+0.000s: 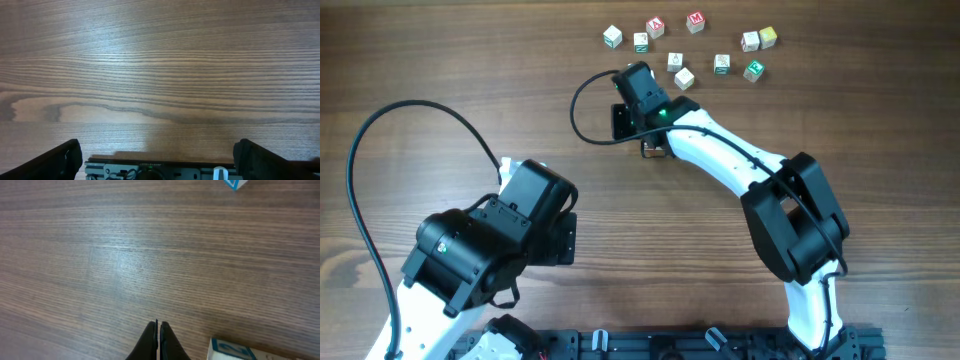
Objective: Form a horizontal line
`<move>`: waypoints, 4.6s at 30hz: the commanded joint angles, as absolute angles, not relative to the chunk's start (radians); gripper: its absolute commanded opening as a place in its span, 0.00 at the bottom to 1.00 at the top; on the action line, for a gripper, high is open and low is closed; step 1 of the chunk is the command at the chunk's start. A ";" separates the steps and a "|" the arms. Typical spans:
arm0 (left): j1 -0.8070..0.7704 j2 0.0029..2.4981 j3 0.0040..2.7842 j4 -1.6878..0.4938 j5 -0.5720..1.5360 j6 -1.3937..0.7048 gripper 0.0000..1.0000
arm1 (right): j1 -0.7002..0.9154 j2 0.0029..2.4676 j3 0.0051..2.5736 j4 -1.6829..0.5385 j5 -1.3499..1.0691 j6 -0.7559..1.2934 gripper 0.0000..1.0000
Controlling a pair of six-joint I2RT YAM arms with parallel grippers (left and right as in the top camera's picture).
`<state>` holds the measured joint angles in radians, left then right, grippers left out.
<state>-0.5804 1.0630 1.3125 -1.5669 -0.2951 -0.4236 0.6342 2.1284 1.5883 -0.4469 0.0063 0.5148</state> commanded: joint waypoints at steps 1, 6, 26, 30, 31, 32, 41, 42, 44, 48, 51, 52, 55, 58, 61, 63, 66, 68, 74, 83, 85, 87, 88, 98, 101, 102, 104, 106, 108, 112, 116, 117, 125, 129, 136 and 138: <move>-0.577 1.063 1.307 -1.565 -0.311 -0.422 1.00 | 0.628 2.146 1.669 -0.505 0.093 0.498 0.05; -0.577 1.063 1.307 -1.564 -0.311 -0.422 1.00 | 0.593 2.122 1.682 -0.581 0.153 0.502 0.05; -0.577 1.063 1.307 -1.565 -0.311 -0.422 1.00 | 0.400 2.125 1.559 -0.712 0.210 0.640 0.05; -0.577 1.063 1.307 -1.565 -0.311 -0.422 1.00 | 0.397 2.125 1.529 -0.680 0.215 0.658 0.05; -0.577 1.063 1.307 -1.564 -0.311 -0.422 1.00 | 0.395 2.125 1.529 -0.677 0.217 0.658 0.04; -0.577 1.063 1.307 -1.564 -0.311 -0.422 1.00 | 0.393 2.125 1.529 -0.673 0.216 0.657 0.05; -0.577 1.063 1.307 -1.565 -0.311 -0.422 1.00 | 0.393 2.149 1.529 -0.635 0.155 0.548 0.05; -0.577 1.063 1.307 -1.565 -0.311 -0.422 1.00 | 0.393 2.151 1.529 -0.638 0.155 0.548 0.05; -0.577 1.063 1.307 -1.565 -0.311 -0.422 1.00 | 0.393 2.151 1.529 -0.638 0.139 0.525 0.05; -0.577 1.063 1.307 -1.564 -0.311 -0.422 1.00 | 0.394 2.151 1.529 -0.625 0.094 0.459 0.05; -0.577 1.063 1.307 -1.565 -0.311 -0.422 1.00 | 0.395 2.151 1.529 -0.614 0.050 0.392 0.05; -0.577 1.063 1.307 -1.564 -0.311 -0.422 1.00 | 0.395 2.151 1.529 -0.611 0.036 0.373 0.04; -0.577 1.063 1.307 -1.565 -0.311 -0.422 1.00 | 0.395 2.151 1.529 -0.611 0.020 0.355 0.05; -0.577 1.063 1.307 -1.565 -0.311 -0.422 1.00 | 0.395 2.151 1.529 -0.612 -0.003 0.318 0.05; -0.577 1.063 1.307 -1.564 -0.311 -0.422 1.00 | 0.395 2.151 1.529 -0.611 -0.044 0.264 0.05; -0.577 1.063 1.307 -1.565 -0.311 -0.422 1.00 | 0.395 2.151 1.529 -0.611 -0.048 0.258 0.04; -0.577 1.063 1.307 -1.565 -0.311 -0.422 1.00 | 0.395 2.151 1.529 -0.613 -0.049 0.254 0.05; -0.577 1.063 1.307 -1.564 -0.311 -0.422 1.00 | 0.395 2.151 1.529 -0.616 -0.067 0.231 0.05; -0.577 1.063 1.307 -1.565 -0.311 -0.422 1.00 | 0.395 2.151 1.529 -0.621 -0.070 0.224 0.05; -0.577 1.063 1.307 -1.564 -0.311 -0.422 1.00 | 0.395 2.151 1.529 -0.635 -0.070 0.216 0.05; -0.577 1.063 1.307 -1.564 -0.311 -0.422 1.00 | 0.395 2.151 1.529 -0.633 -0.070 0.216 0.05; -0.577 1.063 1.307 -1.564 -0.311 -0.422 1.00 | 0.395 2.151 1.529 -0.633 -0.069 0.217 0.05; -0.577 1.063 1.307 -1.565 -0.311 -0.422 1.00 | 0.395 2.151 1.529 -0.633 -0.058 0.230 0.05; -0.577 1.063 1.307 -1.565 -0.311 -0.422 1.00 | 0.395 2.151 1.529 -0.649 -0.027 0.238 0.05; -0.577 1.063 1.307 -1.565 -0.311 -0.422 1.00 | 0.395 2.151 1.529 -0.649 -0.055 0.201 0.05; -0.577 1.063 1.307 -1.565 -0.311 -0.422 1.00 | 0.395 2.151 1.529 -0.652 -0.056 0.196 0.05; -0.577 1.063 1.307 -1.564 -0.311 -0.422 1.00 | 0.395 2.151 1.529 -0.657 -0.073 0.168 0.05; -0.577 1.063 1.307 -1.564 -0.311 -0.422 1.00 | 0.395 2.151 1.529 -0.663 -0.084 0.156 0.04; -0.577 1.063 1.307 -1.565 -0.311 -0.422 1.00 | 0.395 2.151 1.529 -0.665 -0.084 0.157 0.05; -0.577 1.063 1.307 -1.564 -0.311 -0.422 1.00 | 0.395 2.151 1.529 -0.665 -0.084 0.157 0.05; -0.577 1.063 1.307 -1.564 -0.311 -0.422 1.00 | 0.395 2.151 1.529 -0.666 -0.085 0.157 0.04; -0.577 1.063 1.307 -1.565 -0.311 -0.422 1.00 | 0.395 2.151 1.529 -0.666 -0.084 0.157 0.05; -0.577 1.063 1.307 -1.564 -0.311 -0.422 1.00 | 0.395 2.151 1.529 -0.681 -0.029 0.243 0.05; -0.577 1.063 1.307 -1.564 -0.311 -0.422 1.00 | 0.395 2.151 1.529 -0.694 -0.023 0.247 0.05; -0.577 1.063 1.307 -1.564 -0.311 -0.422 1.00 | 0.395 2.151 1.529 -0.740 -0.025 0.265 0.05; -0.577 1.063 1.307 -1.564 -0.311 -0.422 1.00 | 0.395 2.151 1.529 -0.749 -0.025 0.265 0.04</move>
<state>-0.5804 1.0630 1.3125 -1.5669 -0.2951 -0.4236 0.3958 2.1284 1.5356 -0.7368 -0.0437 0.2451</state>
